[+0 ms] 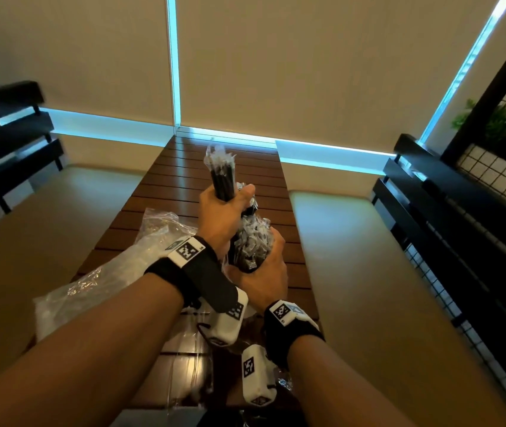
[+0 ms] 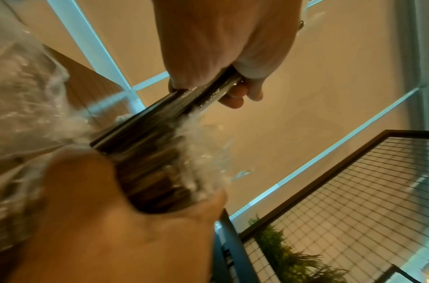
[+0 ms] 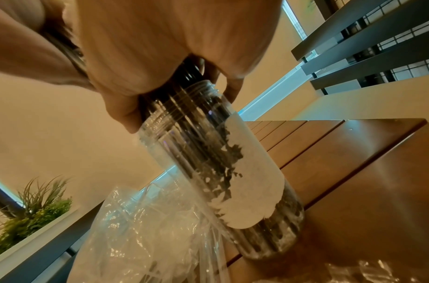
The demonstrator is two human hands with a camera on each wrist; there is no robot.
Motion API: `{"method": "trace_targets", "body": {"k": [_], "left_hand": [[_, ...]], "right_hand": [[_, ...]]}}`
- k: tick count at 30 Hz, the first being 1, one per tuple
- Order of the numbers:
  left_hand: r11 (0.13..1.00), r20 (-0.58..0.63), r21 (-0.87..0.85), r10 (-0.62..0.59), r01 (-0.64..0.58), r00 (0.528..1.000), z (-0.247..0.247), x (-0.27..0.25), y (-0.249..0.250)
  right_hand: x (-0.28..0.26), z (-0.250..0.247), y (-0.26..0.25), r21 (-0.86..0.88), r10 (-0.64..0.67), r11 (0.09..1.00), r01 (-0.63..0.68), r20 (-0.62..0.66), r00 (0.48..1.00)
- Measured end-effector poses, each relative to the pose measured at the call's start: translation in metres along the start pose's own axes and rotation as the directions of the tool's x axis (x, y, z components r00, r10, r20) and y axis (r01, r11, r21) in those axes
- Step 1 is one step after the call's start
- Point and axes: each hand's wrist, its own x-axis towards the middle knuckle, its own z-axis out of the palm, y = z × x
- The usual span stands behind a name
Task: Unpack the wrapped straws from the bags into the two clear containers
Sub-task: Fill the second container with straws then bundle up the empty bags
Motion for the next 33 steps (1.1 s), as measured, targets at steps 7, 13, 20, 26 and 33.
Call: {"method": "trace_targets", "body": {"k": [7, 13, 20, 26, 33], "left_hand": [[0.991, -0.051, -0.128, -0.057, 0.05, 0.997, 0.0, 0.018, 0.023], [0.997, 0.019, 0.072, -0.004, 0.002, 1.0, -0.015, 0.007, -0.016], [0.957, 0.17, 0.287, -0.011, -0.039, 0.985, -0.013, -0.014, -0.053], [0.901, 0.138, 0.418, 0.064, -0.117, 0.988, -0.023, -0.019, -0.043], [0.529, 0.396, 0.634, 0.405, -0.564, 0.824, -0.016, -0.003, 0.011]], "right_hand": [[0.003, -0.004, 0.005, -0.004, -0.011, 1.0, 0.011, 0.007, 1.0], [0.002, -0.002, 0.004, -0.006, -0.005, 1.0, 0.005, 0.037, 0.999], [0.003, 0.0, 0.001, -0.012, 0.001, 1.0, 0.0, 0.063, 0.998], [0.004, -0.001, 0.001, -0.057, -0.005, 0.998, 0.009, 0.069, 0.998], [0.003, 0.0, 0.0, -0.077, -0.006, 0.997, 0.009, 0.045, 0.999]]}}
